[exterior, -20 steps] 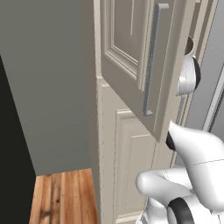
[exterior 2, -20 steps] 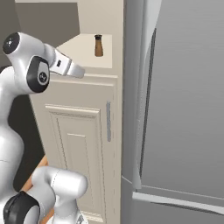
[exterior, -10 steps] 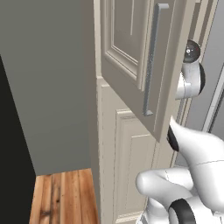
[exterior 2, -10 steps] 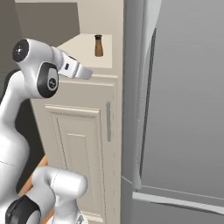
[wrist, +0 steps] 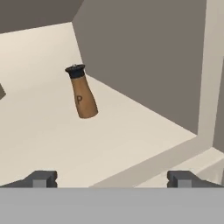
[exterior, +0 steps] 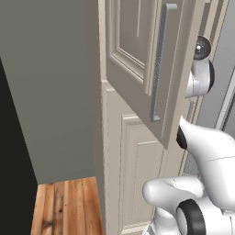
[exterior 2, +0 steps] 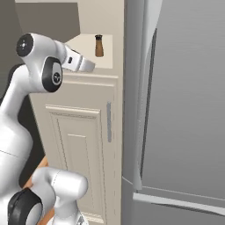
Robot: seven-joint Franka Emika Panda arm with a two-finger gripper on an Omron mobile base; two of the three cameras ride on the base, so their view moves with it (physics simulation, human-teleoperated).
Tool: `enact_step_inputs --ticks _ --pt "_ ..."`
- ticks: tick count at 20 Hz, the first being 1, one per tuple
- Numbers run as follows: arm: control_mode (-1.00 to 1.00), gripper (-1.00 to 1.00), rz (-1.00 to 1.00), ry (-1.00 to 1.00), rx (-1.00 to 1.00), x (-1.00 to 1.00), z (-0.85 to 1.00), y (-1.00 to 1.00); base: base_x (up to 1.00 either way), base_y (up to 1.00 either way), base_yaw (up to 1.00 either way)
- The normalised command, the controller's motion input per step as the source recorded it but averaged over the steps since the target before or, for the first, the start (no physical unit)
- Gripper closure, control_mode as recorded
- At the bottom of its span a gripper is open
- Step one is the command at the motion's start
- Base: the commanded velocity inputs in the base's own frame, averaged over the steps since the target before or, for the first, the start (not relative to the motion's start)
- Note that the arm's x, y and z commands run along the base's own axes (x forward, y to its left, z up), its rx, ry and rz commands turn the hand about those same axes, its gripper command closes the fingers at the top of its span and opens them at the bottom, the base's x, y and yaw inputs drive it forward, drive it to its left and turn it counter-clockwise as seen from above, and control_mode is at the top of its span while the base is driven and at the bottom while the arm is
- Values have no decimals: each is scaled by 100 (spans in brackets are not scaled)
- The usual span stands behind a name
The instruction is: Retrieve the shaker from the cabinet and place it next the steak on a plate on the dining table.
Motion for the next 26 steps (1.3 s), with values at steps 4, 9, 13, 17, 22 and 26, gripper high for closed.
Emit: enact_step_inputs --ticks 4,9,13,17,22,26 --pt "-100 -100 0 0 0 15 27 0 0 0 0" --pt "-100 -100 0 2 0 11 10 -2 0 0 0" --pt "-100 -100 0 2 0 13 1 0 0 0 0" --pt "-100 -100 0 0 0 19 0 0 0 0 0" --pt "-100 -100 0 0 0 29 0 0 0 0 0" --pt "-100 -100 0 0 0 35 0 0 0 0 0"
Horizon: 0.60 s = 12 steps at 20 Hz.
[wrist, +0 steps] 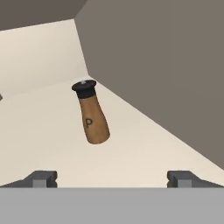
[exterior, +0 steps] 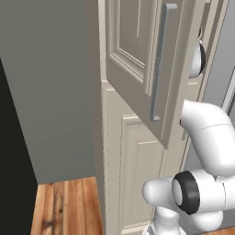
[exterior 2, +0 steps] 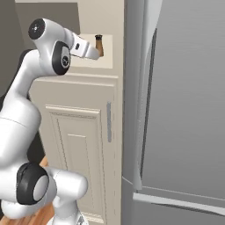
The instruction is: Retrieve the shaker from the cabinet and place it next the steak on a plate on the dining table.
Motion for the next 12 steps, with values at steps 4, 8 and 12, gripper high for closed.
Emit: enact_step_inputs --ticks 4,8,12 --pt "-100 -100 0 0 0 35 0 0 0 0 0" --pt "-100 -100 0 0 0 33 0 0 0 0 0" --pt "-100 -100 0 1 0 30 0 0 0 0 0"
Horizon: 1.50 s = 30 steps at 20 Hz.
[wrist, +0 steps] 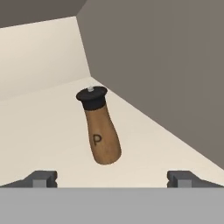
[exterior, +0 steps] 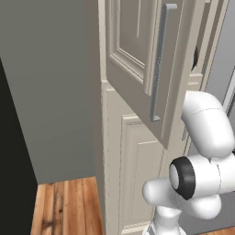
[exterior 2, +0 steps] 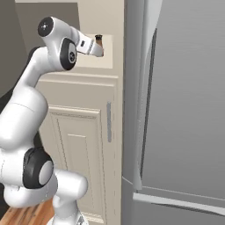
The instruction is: Retrieve the shaker from the cabinet and place it next the steak on a plate on the dining table.
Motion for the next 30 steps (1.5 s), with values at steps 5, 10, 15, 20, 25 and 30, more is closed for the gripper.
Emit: enact_step_inputs --ticks 5,10,15,20,25,30 --pt "-100 -100 0 1 0 23 0 -2 0 0 0" --pt "-100 -100 0 1 0 22 0 -8 0 0 0" --pt "-100 -100 0 1 0 25 0 -7 0 0 0" --pt "-100 -100 0 0 0 25 0 0 0 0 0" --pt "-100 -100 0 0 0 23 0 0 0 0 0" --pt "-100 -100 0 0 0 19 0 -2 0 0 0"
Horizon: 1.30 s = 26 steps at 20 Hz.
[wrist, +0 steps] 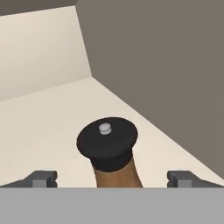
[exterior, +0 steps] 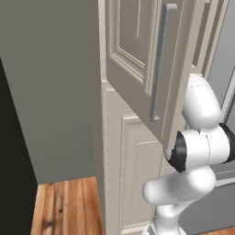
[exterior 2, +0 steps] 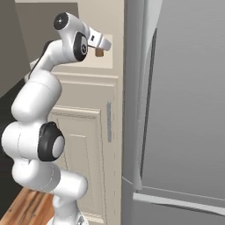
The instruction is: Retrieve the shaker from the cabinet and place it next the steak on a plate on the dining table.
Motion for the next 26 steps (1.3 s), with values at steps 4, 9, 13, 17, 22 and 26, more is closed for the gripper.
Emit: enact_step_inputs --ticks 4,9,13,17,22,26 --pt "-100 -100 0 0 0 16 0 -7 0 0 0" --pt "-100 -100 0 0 0 14 0 -9 0 0 0" --pt "-100 -100 0 0 0 11 0 -8 0 0 0" --pt "-100 100 0 0 0 8 0 -2 0 0 0" --pt "-100 100 0 0 0 0 0 0 0 0 0" --pt "-100 100 0 0 0 0 0 0 0 0 0"
